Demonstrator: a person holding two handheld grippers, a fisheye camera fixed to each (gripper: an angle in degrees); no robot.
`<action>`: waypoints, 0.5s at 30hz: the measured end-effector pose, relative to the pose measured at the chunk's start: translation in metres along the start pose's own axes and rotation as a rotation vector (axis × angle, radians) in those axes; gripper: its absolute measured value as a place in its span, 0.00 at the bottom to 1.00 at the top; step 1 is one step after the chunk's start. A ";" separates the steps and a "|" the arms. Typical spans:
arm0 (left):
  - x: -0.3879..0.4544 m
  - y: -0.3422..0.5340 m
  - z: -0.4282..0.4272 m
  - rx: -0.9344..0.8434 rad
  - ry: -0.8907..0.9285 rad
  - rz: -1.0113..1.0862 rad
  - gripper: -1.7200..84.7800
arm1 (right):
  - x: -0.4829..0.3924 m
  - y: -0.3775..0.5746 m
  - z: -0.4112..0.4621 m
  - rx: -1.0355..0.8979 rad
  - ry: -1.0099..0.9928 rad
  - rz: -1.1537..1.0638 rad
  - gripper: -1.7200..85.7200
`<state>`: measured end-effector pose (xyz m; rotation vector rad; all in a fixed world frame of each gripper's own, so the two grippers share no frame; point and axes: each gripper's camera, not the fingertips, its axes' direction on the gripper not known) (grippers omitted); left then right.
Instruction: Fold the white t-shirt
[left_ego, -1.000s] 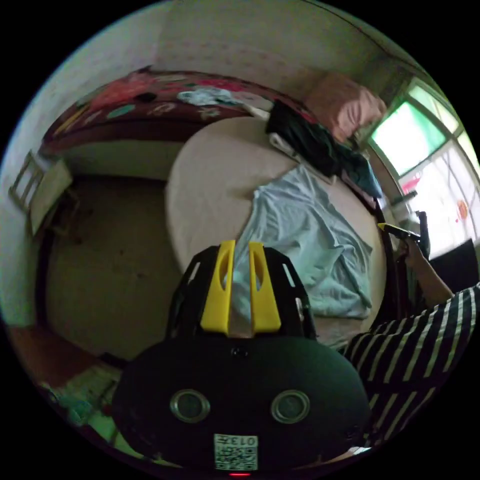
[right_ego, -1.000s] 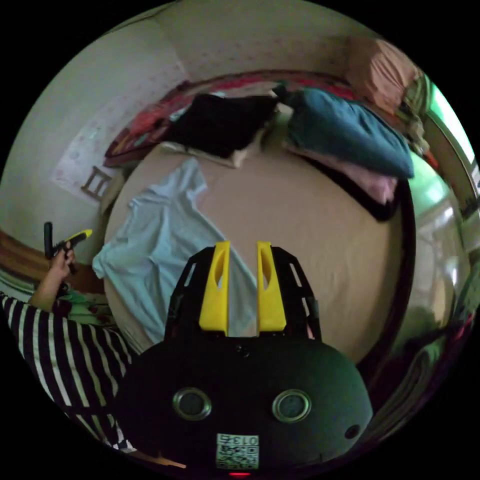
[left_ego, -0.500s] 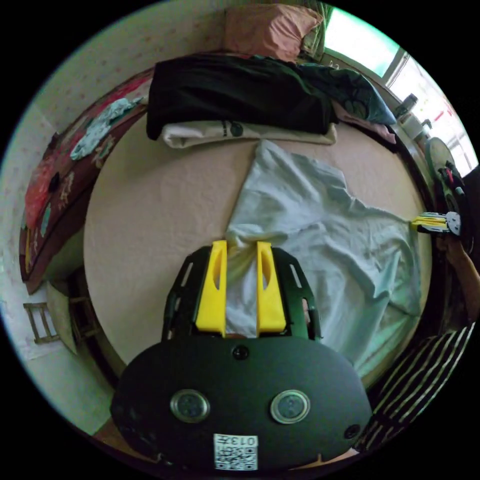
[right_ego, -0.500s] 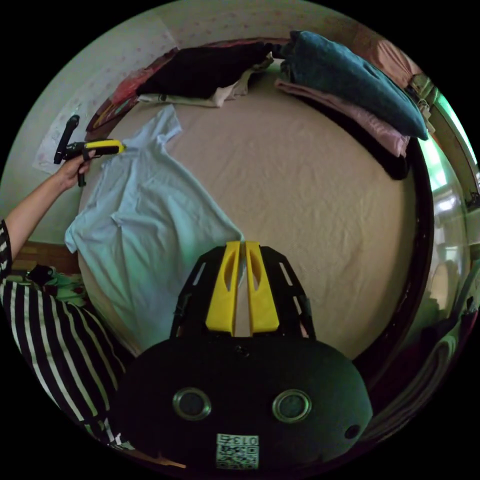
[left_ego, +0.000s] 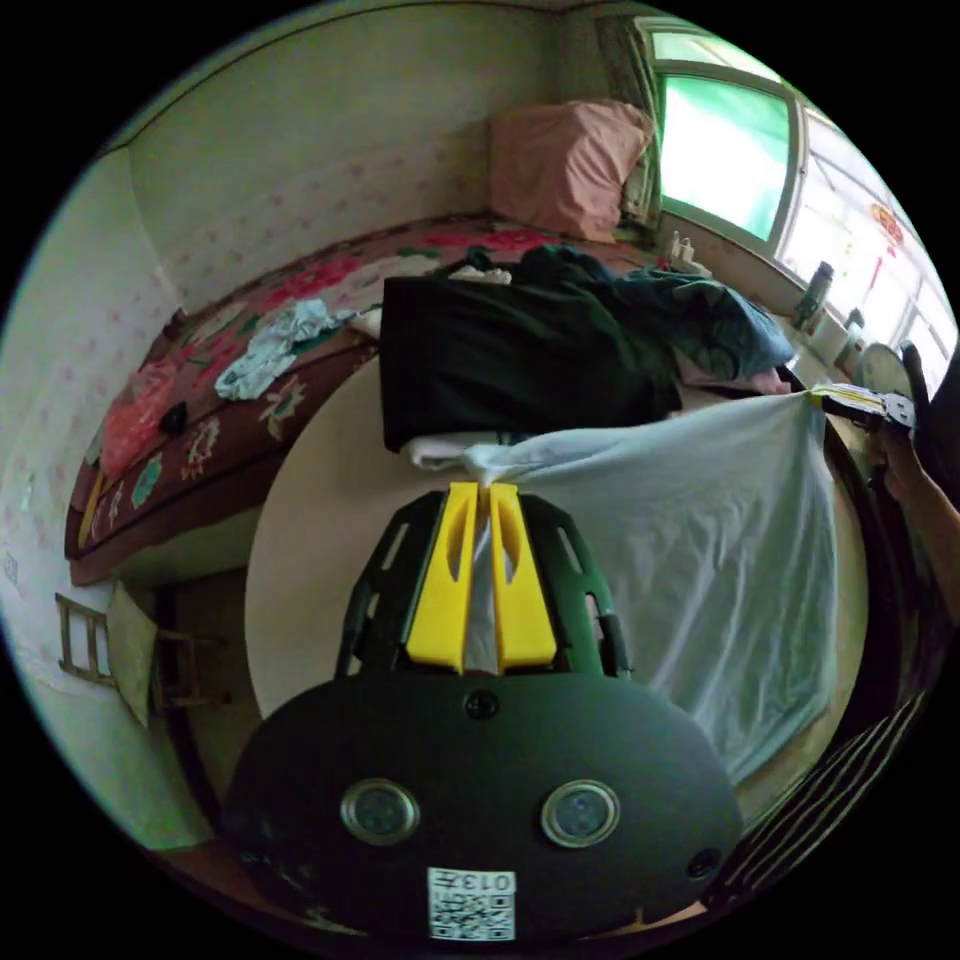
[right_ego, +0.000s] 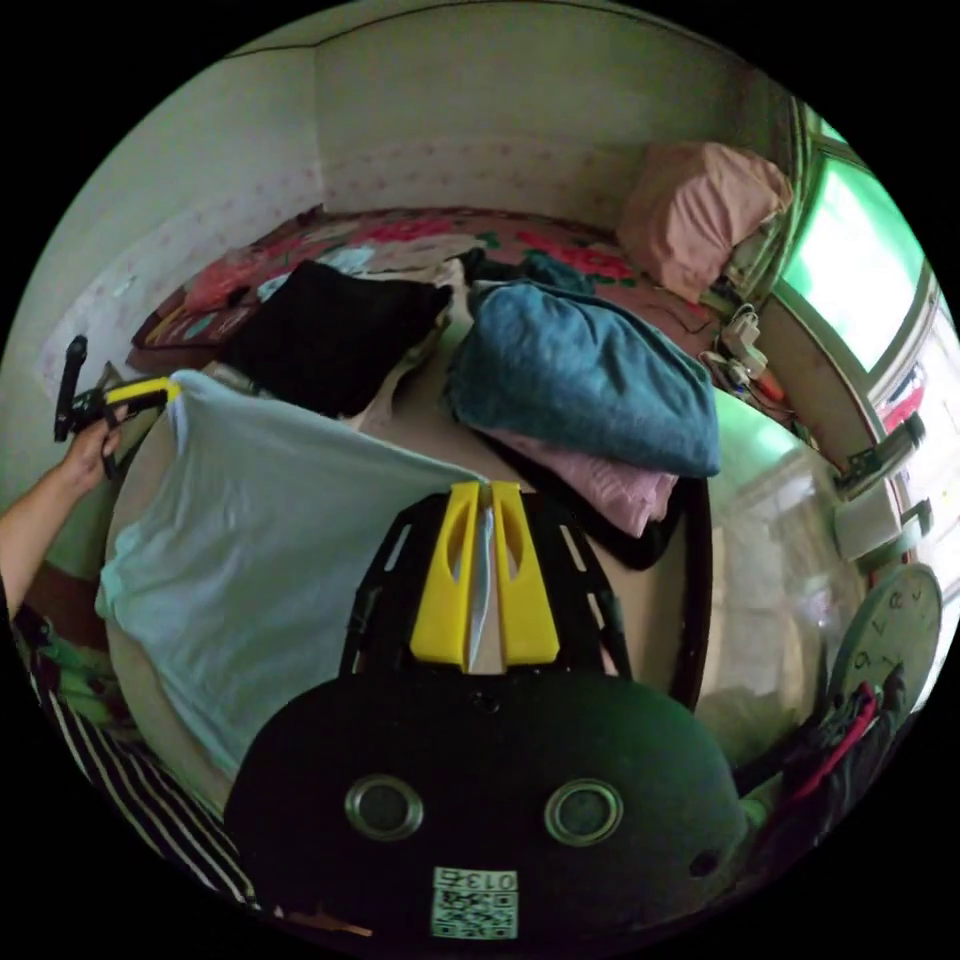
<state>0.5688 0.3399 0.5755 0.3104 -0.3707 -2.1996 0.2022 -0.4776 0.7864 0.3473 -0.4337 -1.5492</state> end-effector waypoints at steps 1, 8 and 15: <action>-0.004 0.001 0.005 -0.049 -0.005 -0.034 0.07 | 0.001 -0.001 0.004 -0.007 0.006 0.024 0.08; -0.021 0.060 -0.036 -0.102 0.055 -0.066 0.10 | -0.024 0.053 -0.027 0.000 -0.144 0.041 0.10; 0.002 0.181 -0.085 -0.271 0.149 -0.136 0.17 | -0.140 0.189 -0.056 -0.205 -0.262 -0.124 0.12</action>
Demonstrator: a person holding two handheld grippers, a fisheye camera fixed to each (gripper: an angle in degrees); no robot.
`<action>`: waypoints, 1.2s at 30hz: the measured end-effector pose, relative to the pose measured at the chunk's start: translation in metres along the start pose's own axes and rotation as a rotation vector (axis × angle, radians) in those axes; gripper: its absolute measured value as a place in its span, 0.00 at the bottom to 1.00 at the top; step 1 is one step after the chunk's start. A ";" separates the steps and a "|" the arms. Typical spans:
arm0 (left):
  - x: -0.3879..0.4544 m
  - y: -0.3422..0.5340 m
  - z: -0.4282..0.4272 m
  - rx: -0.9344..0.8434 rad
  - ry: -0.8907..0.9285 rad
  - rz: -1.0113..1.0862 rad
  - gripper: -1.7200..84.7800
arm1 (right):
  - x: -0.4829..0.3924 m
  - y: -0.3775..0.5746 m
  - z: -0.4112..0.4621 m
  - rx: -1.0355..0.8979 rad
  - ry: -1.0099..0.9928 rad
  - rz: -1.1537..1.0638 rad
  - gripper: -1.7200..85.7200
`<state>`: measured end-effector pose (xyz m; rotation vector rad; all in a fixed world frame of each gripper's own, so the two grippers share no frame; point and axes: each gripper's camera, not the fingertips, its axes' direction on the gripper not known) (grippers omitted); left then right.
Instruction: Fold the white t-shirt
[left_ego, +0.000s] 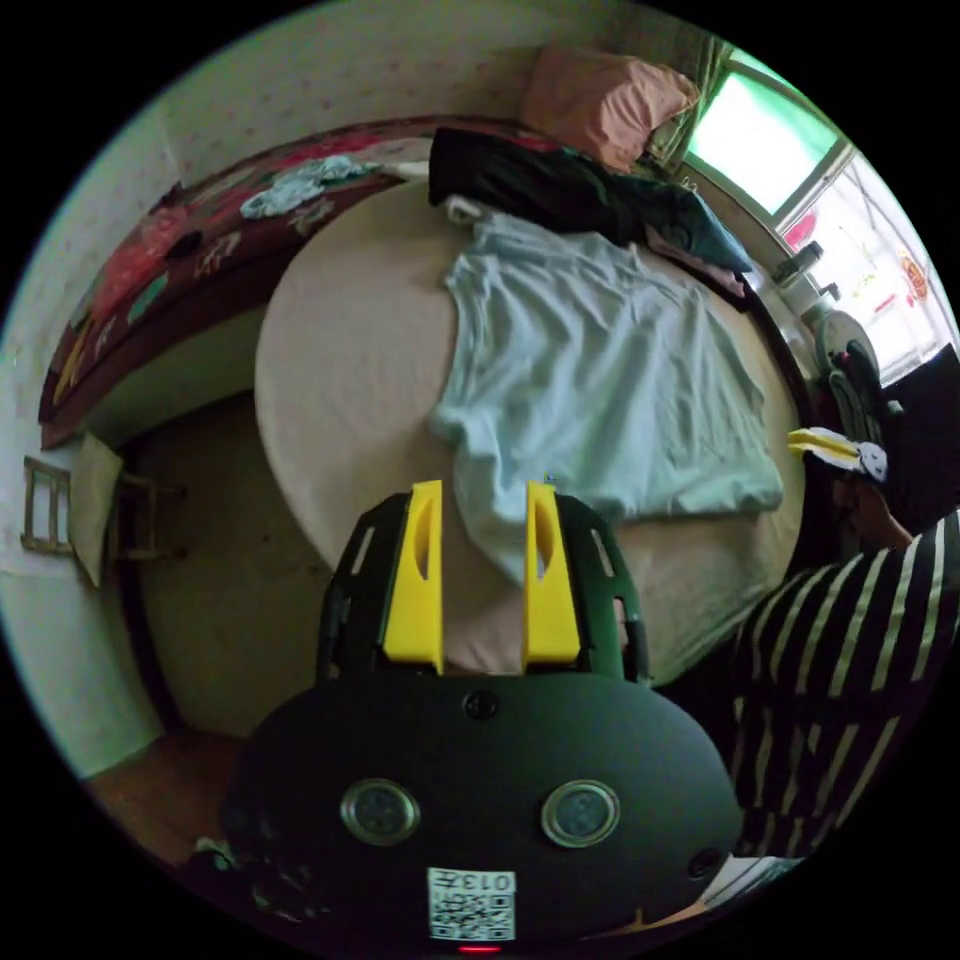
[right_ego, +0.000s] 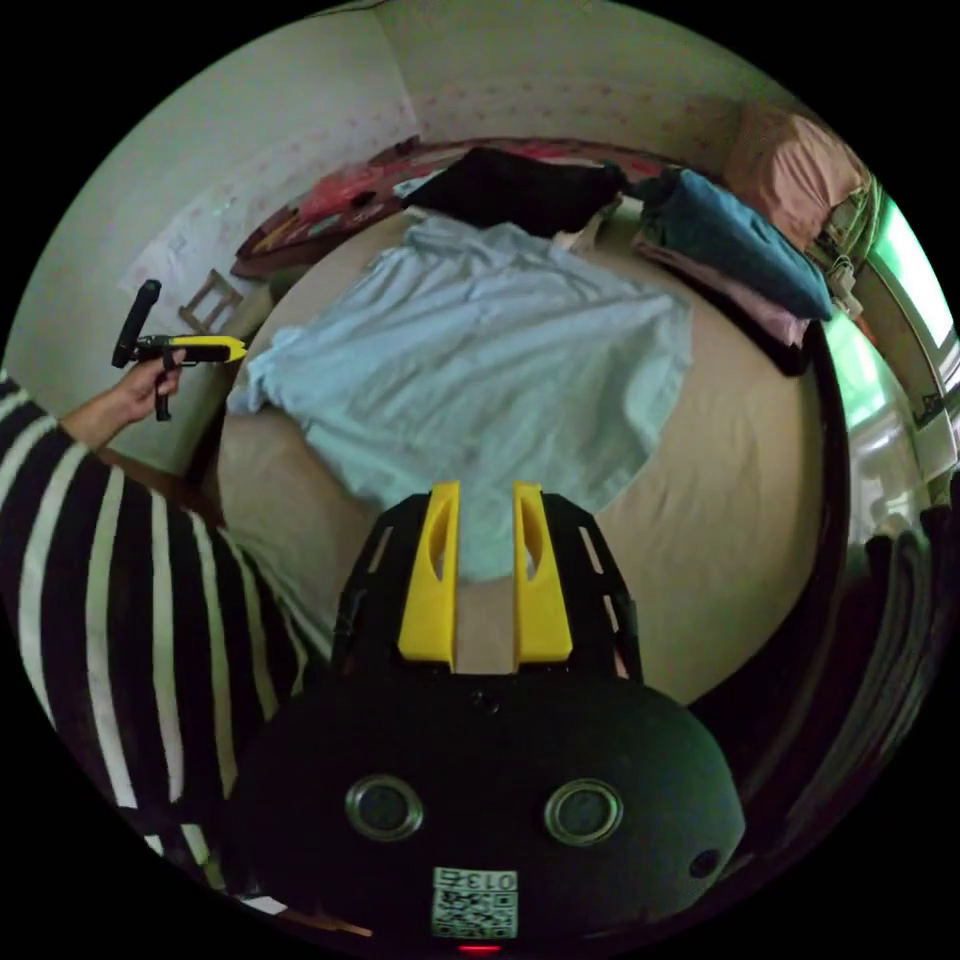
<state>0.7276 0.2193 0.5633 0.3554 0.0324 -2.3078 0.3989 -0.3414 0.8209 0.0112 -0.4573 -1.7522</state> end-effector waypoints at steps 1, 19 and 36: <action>0.005 0.017 0.001 -0.018 0.010 -0.020 0.18 | -0.010 0.007 0.002 -0.008 0.003 -0.003 0.12; 0.020 -0.083 -0.006 -0.156 0.130 0.163 0.04 | -0.039 -0.032 0.026 -0.030 0.295 -0.158 0.03; 0.082 -0.130 0.011 -0.021 0.002 0.300 0.20 | 0.004 -0.055 0.065 -0.033 0.242 -0.193 0.11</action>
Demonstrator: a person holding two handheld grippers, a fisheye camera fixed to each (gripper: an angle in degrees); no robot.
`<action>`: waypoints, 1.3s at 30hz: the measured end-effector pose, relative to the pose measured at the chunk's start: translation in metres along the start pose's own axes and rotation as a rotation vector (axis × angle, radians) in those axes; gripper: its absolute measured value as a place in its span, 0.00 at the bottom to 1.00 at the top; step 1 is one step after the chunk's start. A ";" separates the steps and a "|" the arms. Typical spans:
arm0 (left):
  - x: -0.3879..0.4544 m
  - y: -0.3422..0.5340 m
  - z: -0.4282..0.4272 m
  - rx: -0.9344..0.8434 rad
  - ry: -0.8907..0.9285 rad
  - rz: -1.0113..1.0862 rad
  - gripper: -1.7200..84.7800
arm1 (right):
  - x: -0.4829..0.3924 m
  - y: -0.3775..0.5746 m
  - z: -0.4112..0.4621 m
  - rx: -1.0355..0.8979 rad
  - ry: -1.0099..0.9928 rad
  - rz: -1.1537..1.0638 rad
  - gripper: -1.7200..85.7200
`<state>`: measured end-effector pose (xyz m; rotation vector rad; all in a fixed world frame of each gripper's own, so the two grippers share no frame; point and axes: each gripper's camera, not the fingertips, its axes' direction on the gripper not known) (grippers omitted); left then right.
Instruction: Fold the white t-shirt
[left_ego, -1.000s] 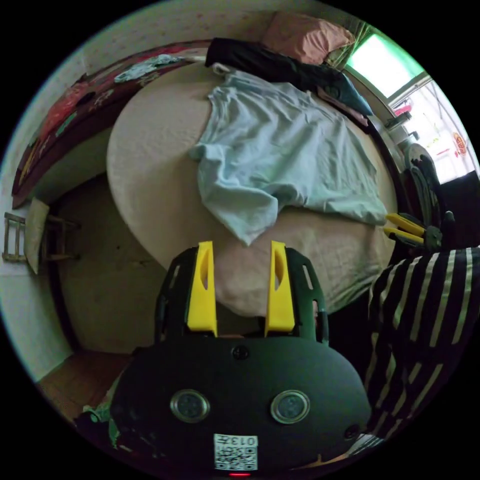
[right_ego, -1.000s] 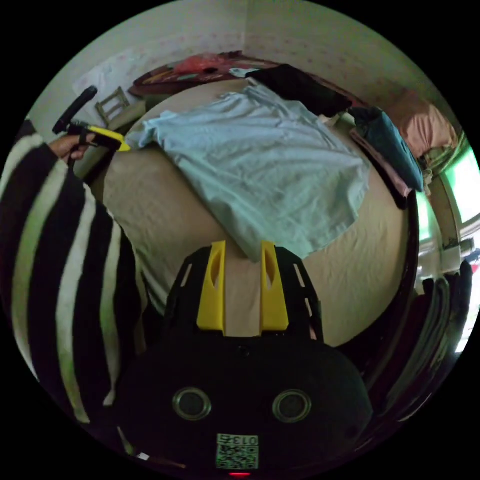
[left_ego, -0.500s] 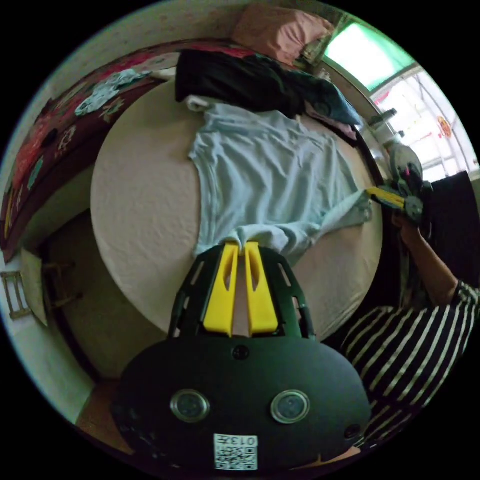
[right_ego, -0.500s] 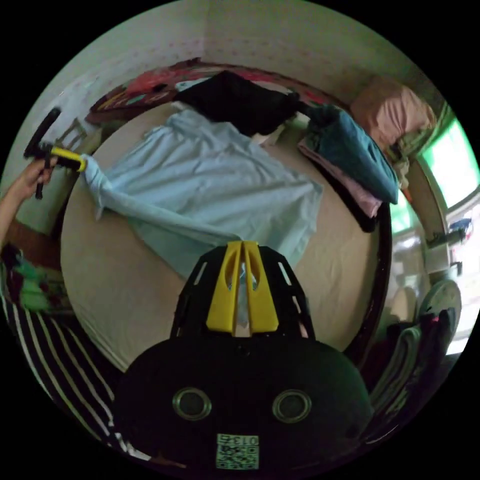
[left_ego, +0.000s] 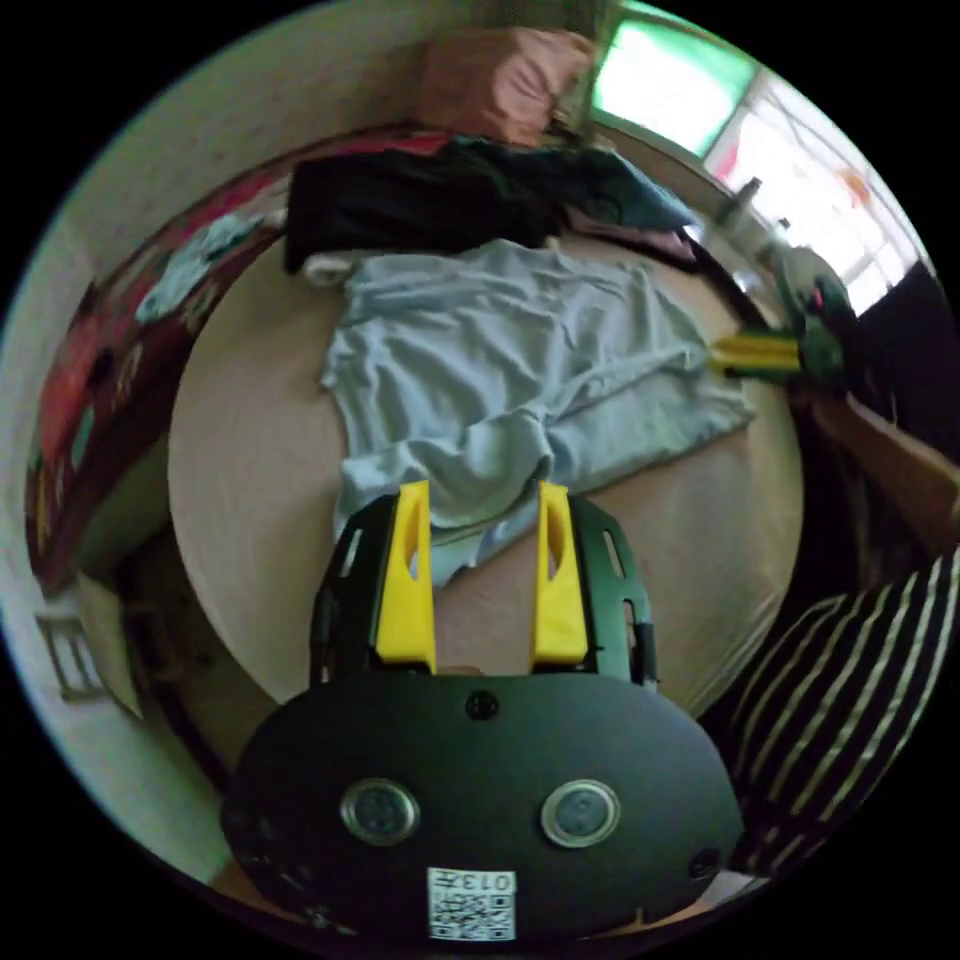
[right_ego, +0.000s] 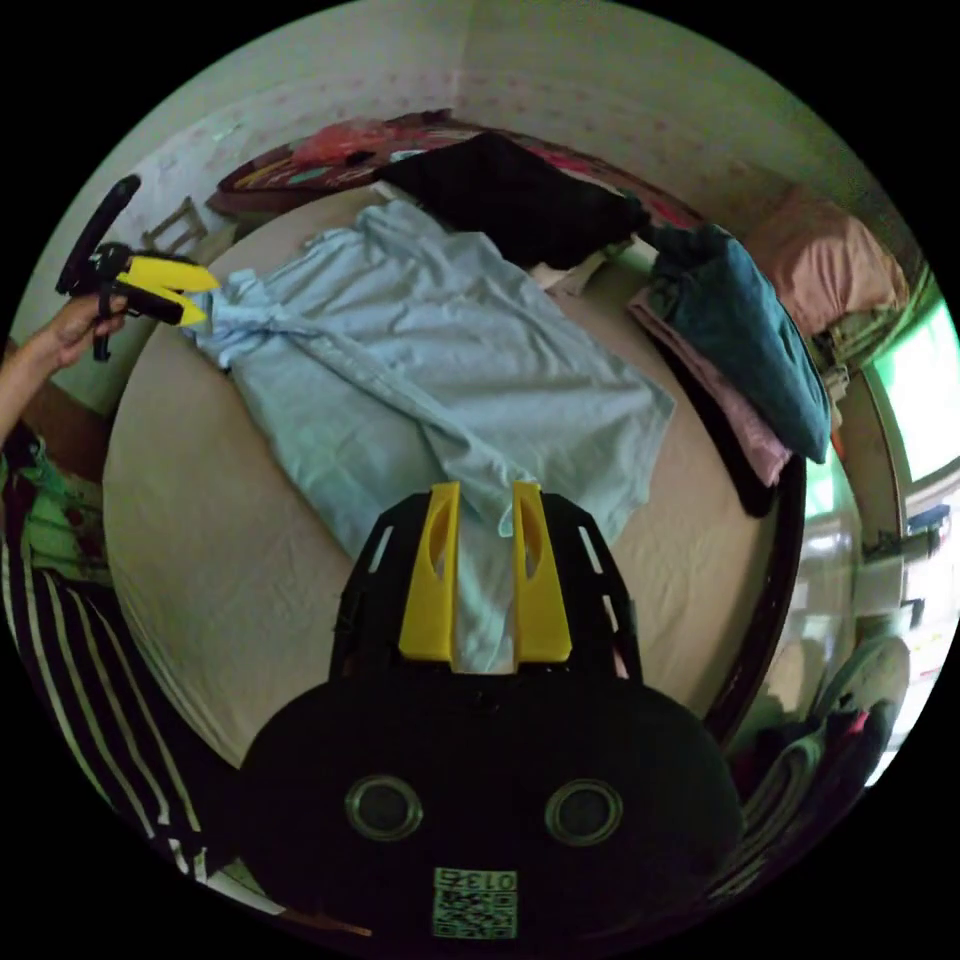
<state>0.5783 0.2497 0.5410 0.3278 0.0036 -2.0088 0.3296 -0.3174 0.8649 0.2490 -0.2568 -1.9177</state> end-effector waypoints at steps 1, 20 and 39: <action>0.014 -0.008 0.007 -0.041 -0.055 0.100 0.20 | -0.001 -0.002 0.002 -0.001 0.001 -0.017 0.11; 0.034 -0.016 -0.078 -0.177 -0.025 0.455 0.03 | -0.005 0.059 -0.087 0.125 -0.120 -0.041 0.02; -0.051 0.079 0.013 -0.403 0.294 0.010 0.09 | -0.034 0.171 -0.028 -0.193 -0.108 0.274 0.06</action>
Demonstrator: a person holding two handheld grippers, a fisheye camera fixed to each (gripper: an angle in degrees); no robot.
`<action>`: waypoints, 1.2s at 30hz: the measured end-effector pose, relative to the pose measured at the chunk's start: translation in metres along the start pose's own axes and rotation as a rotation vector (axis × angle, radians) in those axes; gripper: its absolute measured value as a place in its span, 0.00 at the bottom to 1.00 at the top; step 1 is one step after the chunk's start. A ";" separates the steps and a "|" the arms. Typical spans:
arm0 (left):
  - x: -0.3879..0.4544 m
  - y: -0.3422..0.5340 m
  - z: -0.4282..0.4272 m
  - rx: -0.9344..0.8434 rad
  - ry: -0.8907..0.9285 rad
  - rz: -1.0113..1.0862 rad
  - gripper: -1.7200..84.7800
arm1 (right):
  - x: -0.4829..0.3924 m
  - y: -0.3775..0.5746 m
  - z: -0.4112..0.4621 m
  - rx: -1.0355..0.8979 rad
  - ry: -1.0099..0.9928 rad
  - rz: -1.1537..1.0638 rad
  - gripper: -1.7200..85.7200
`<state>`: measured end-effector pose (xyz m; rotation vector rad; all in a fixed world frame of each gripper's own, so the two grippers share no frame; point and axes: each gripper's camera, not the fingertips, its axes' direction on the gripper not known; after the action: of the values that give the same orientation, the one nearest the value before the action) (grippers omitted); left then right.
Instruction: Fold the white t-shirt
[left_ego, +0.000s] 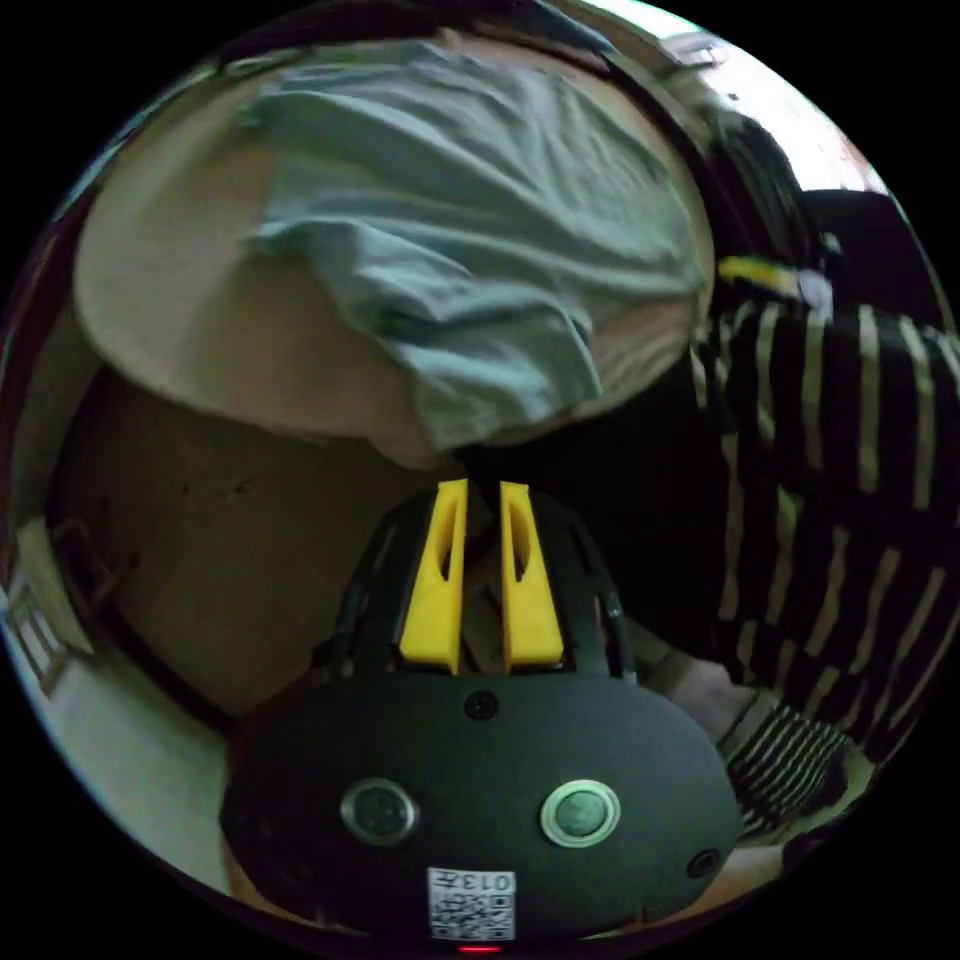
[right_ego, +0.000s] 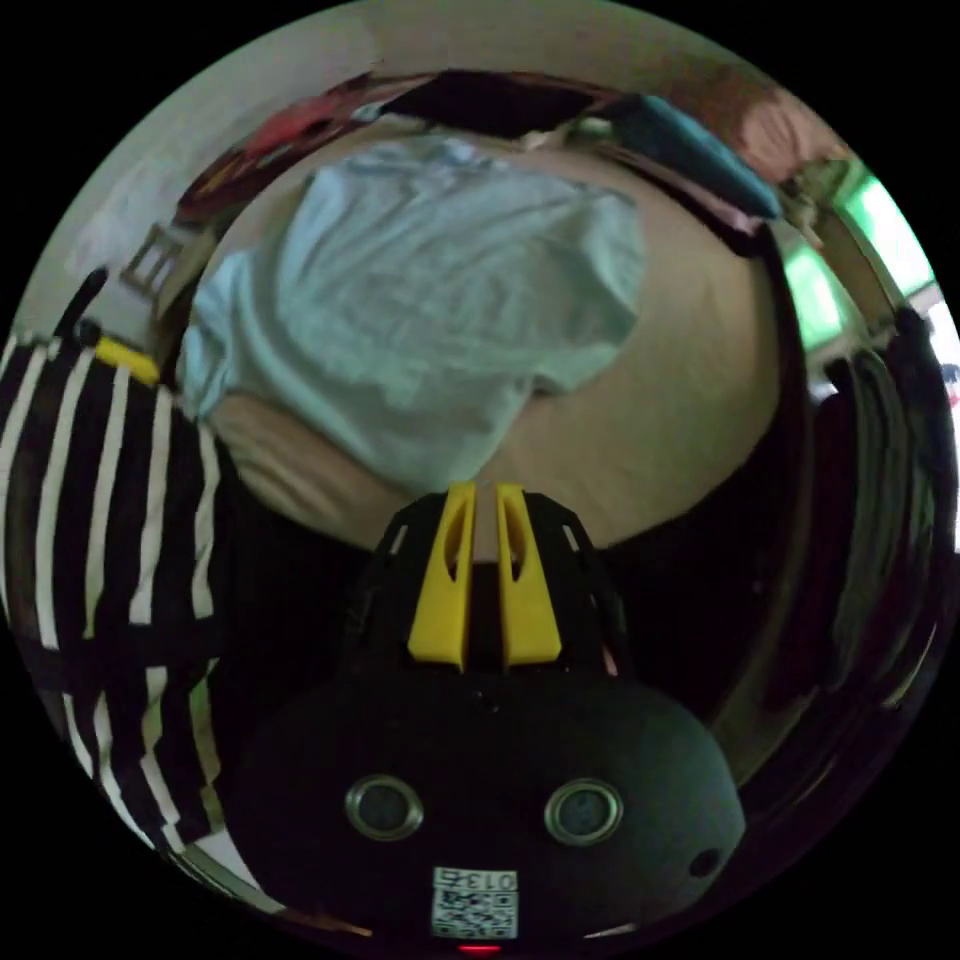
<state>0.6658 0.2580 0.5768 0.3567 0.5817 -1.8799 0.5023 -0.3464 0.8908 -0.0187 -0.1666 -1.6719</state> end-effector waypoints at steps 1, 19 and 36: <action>-0.016 -0.001 -0.013 0.096 -0.011 -0.066 0.09 | 0.008 -0.002 -0.001 0.021 0.003 0.049 0.07; -0.068 -0.055 -0.021 0.060 -0.058 -0.130 0.03 | 0.038 -0.039 0.023 -0.108 -0.209 0.189 0.04; -0.143 -0.020 -0.079 0.093 0.099 -0.224 0.08 | 0.088 -0.050 -0.019 0.035 0.078 0.206 0.06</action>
<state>0.6981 0.4191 0.5866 0.4637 0.6231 -2.1186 0.4452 -0.4307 0.8765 0.0543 -0.1299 -1.4618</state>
